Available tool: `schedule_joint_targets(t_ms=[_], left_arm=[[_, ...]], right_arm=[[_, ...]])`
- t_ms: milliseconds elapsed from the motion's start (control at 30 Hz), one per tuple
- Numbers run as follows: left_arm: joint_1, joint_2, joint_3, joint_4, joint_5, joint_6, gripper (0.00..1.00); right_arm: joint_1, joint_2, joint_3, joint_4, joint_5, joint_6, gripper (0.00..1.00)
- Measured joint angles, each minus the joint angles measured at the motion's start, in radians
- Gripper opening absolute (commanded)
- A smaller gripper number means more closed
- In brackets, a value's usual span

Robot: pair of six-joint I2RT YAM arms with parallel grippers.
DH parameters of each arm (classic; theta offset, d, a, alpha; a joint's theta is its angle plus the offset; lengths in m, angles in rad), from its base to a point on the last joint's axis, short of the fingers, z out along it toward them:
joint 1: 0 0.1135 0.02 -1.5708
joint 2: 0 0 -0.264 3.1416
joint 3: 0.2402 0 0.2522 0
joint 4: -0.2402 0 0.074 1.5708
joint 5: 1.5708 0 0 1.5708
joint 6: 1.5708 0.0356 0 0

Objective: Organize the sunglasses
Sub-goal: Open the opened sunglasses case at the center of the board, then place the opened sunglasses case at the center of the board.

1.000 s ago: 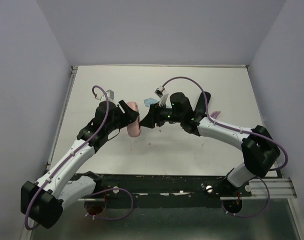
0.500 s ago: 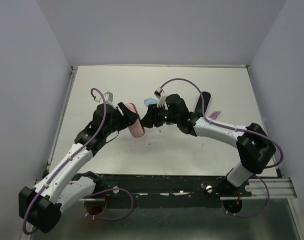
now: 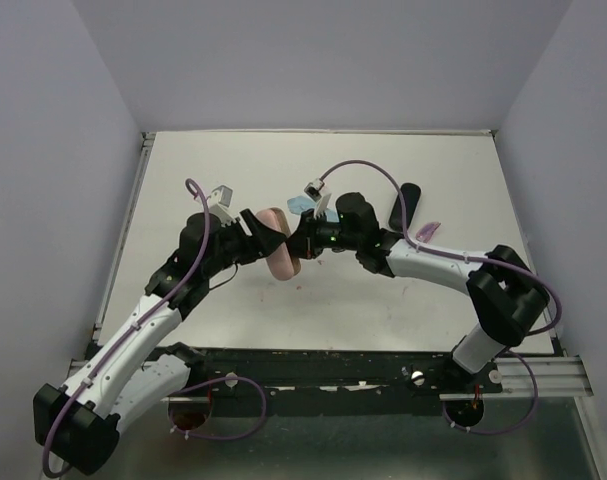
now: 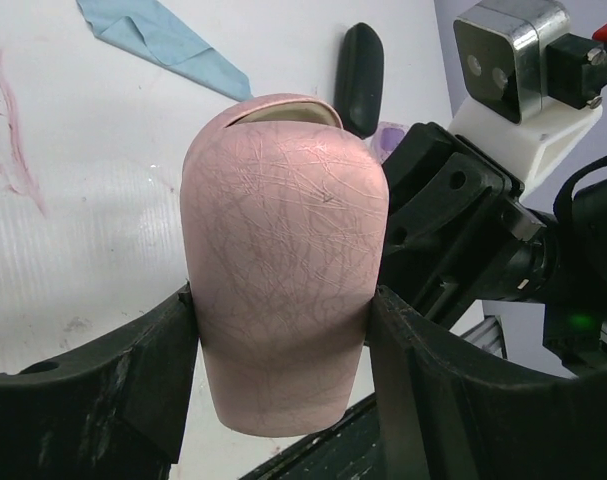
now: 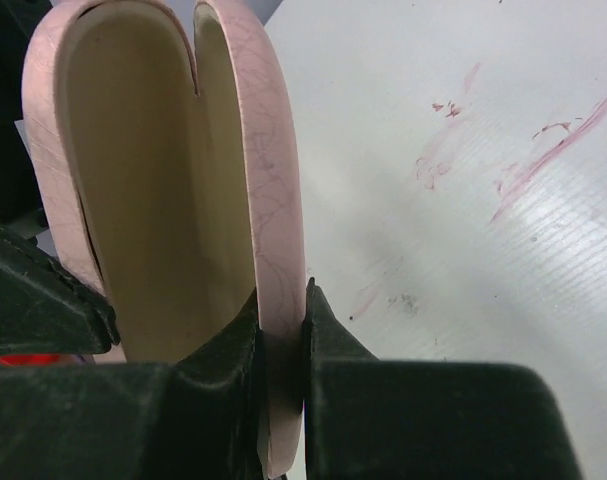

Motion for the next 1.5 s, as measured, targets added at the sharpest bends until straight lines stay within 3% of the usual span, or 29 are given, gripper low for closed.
schedule_joint_targets(t_ms=[167, 300, 433, 633, 733, 867, 1133, 1500], left_arm=[[-0.009, -0.009, 0.030, -0.045, -0.005, 0.023, 0.00], [-0.022, 0.008, 0.090, -0.110, -0.028, 0.021, 0.31], [-0.031, 0.007, 0.113, -0.153, -0.052, 0.014, 0.43], [0.012, -0.057, 0.113, -0.350, -0.246, 0.037, 0.60], [0.017, -0.063, 0.106, -0.413, -0.293, 0.042, 0.72], [0.017, -0.068, 0.089, -0.415, -0.280, 0.058, 0.99], [0.018, -0.043, 0.080, -0.286, -0.155, 0.090, 0.99], [0.000, 0.171, 0.080, -0.199, -0.077, 0.098, 0.99]], right_arm=[[-0.002, -0.060, -0.008, -0.067, 0.067, -0.003, 0.01], [-0.005, -0.090, -0.009, -0.092, 0.086, 0.005, 0.01], [-0.021, -0.113, -0.018, -0.119, 0.092, 0.007, 0.01], [-0.146, -0.169, -0.057, -0.219, 0.211, 0.004, 0.01], [-0.160, -0.189, -0.057, -0.222, 0.233, 0.003, 0.01], [-0.150, -0.195, -0.057, -0.229, 0.237, 0.000, 0.01], [-0.146, -0.133, -0.092, -0.241, 0.247, 0.097, 0.05], [-0.115, 0.070, -0.220, -0.100, 0.217, 0.298, 0.14]])
